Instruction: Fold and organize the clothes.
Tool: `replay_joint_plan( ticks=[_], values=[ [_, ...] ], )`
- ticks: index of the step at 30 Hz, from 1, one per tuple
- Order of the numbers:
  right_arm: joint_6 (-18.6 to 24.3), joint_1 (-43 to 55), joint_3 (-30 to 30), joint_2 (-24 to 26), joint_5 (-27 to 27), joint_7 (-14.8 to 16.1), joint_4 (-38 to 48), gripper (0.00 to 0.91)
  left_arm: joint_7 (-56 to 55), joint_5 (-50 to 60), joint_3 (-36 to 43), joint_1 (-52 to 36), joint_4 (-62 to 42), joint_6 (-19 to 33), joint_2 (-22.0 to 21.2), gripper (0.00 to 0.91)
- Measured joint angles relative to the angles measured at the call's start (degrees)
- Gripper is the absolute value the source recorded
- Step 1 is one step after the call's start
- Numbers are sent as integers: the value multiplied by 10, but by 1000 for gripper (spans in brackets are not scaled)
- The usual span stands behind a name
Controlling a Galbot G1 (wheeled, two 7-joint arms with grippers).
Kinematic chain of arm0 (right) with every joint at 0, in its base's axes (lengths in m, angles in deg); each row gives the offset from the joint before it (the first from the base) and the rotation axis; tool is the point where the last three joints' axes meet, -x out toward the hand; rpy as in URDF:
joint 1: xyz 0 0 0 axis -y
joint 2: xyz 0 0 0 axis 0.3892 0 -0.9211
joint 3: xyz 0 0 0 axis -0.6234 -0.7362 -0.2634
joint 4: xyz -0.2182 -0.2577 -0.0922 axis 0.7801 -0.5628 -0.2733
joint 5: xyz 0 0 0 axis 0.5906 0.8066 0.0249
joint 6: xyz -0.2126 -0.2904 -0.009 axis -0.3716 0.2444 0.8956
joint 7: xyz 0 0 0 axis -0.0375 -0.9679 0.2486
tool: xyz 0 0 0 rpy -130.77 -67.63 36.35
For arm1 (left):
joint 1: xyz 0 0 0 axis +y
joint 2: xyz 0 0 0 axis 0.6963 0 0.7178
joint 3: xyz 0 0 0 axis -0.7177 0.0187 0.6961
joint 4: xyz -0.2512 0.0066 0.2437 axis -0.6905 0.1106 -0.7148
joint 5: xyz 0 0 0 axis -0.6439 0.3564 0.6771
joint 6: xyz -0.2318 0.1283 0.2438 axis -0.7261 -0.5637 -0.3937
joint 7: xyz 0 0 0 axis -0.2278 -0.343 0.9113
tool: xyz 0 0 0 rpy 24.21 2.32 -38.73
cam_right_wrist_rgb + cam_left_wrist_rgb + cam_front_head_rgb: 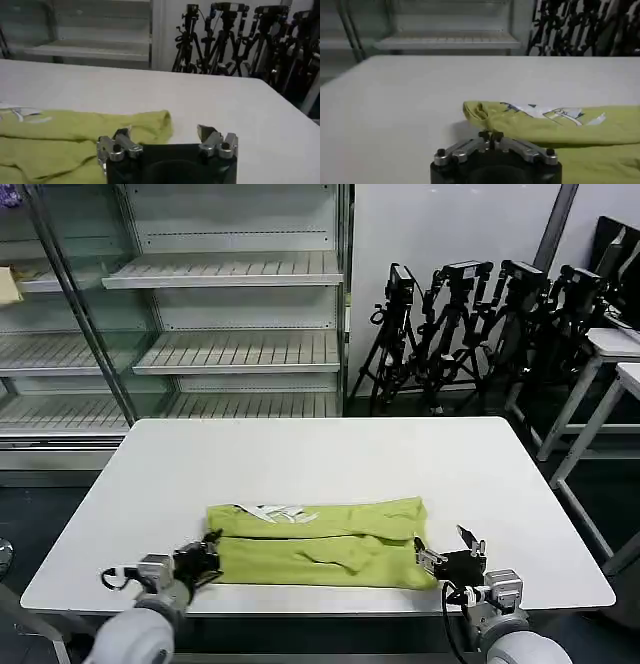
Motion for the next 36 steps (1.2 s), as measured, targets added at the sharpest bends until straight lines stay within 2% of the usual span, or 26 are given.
replay_joint_plan(
  ticks=[12, 18, 25, 36],
  values=[
    [3, 4, 6, 0, 4, -2, -5, 907, 80, 76, -136, 26, -29, -11, 140, 10],
    [4, 2, 16, 3, 5, -2, -11, 907, 90, 56, -154, 26, -5, -14, 173, 10],
    [4, -7, 35, 5, 5, -1, -18, 907, 86, -1, -124, 17, 54, -14, 169, 10],
    [3, -24, 62, 12, 3, -2, -39, 907, 62, -35, -2, -29, 77, -14, 108, 10]
  ],
)
